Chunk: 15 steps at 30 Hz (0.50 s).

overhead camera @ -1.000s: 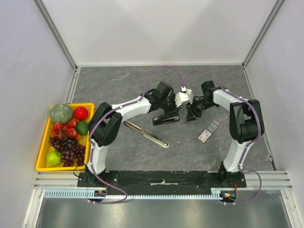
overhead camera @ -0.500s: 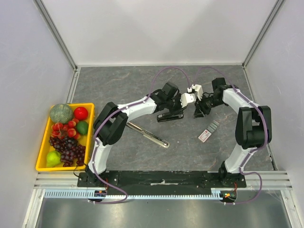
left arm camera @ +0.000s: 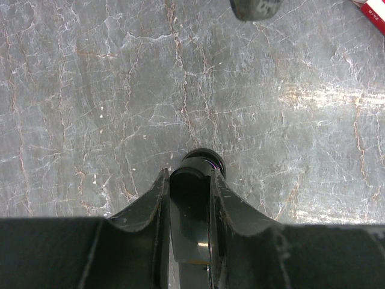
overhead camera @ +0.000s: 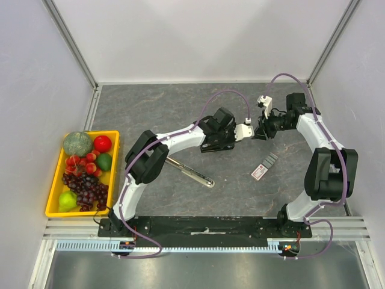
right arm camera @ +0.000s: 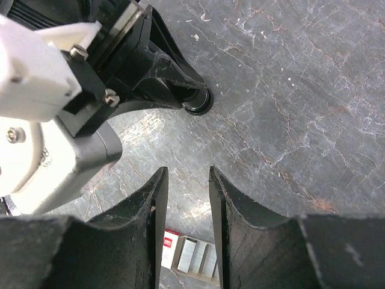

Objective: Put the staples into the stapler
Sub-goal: Close the stapler at the center of the board.

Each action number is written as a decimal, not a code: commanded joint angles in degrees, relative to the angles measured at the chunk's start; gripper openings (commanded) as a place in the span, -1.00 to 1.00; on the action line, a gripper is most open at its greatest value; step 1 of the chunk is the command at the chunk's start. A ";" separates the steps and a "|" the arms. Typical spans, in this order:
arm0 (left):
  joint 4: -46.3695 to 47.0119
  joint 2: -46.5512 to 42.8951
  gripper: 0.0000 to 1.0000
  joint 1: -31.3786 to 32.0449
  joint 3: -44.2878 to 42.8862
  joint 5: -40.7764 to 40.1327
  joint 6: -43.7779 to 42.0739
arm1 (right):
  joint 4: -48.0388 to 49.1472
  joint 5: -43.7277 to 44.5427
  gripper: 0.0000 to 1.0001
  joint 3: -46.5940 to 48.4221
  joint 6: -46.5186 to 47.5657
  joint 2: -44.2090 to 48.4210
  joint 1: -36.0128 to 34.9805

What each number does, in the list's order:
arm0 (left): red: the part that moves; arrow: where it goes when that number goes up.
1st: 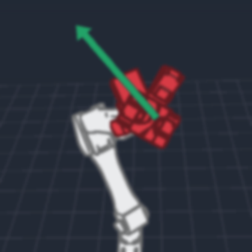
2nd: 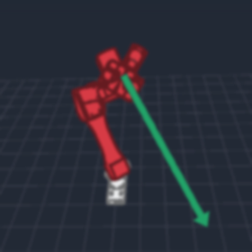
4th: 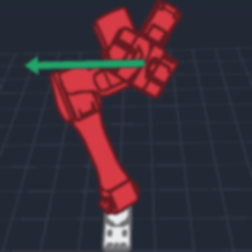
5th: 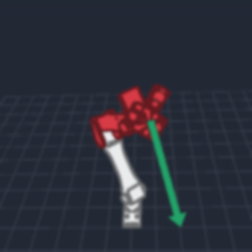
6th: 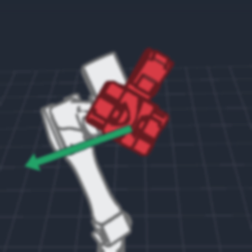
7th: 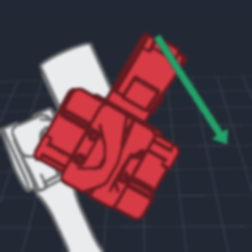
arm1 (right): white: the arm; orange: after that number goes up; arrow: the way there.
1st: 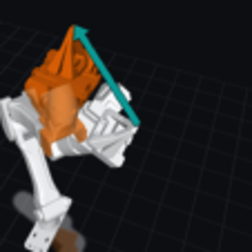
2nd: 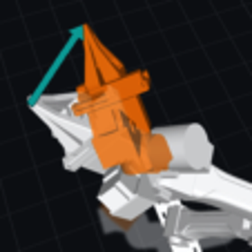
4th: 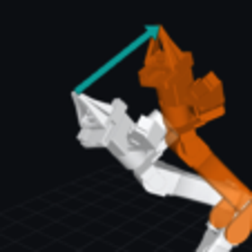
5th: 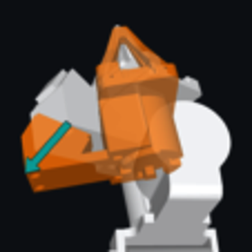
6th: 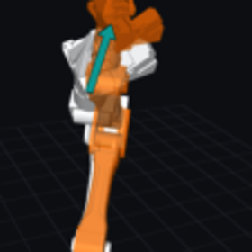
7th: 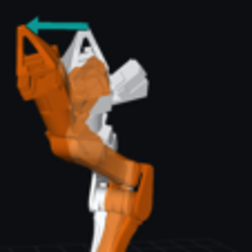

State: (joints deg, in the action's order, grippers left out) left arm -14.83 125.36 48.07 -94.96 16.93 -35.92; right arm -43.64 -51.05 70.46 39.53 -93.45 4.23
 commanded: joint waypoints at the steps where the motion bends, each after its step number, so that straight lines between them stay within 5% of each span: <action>1: -12.78 5.42 -0.96 0.79 3.11 -4.26 -0.47 | 1.63 -2.48 -0.19 0.47 -0.50 0.90 0.08; 5: -9.52 2.26 -0.88 0.36 3.55 -6.29 0.85 | 1.63 -1.78 -0.19 0.30 -0.33 0.55 0.08; 9: -8.55 -0.99 -0.19 -0.35 2.85 -6.91 1.90 | 1.71 -1.42 -0.17 0.12 -0.15 0.55 0.08; 15: -6.53 -6.79 0.31 -1.58 3.55 -7.00 3.75 | 1.80 0.15 -0.14 -0.14 0.64 1.16 -0.01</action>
State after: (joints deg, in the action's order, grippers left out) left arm -18.39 123.68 47.53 -92.49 11.62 -34.74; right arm -43.29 -51.27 70.46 39.46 -93.47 4.23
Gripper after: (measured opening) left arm 0.600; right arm 0.422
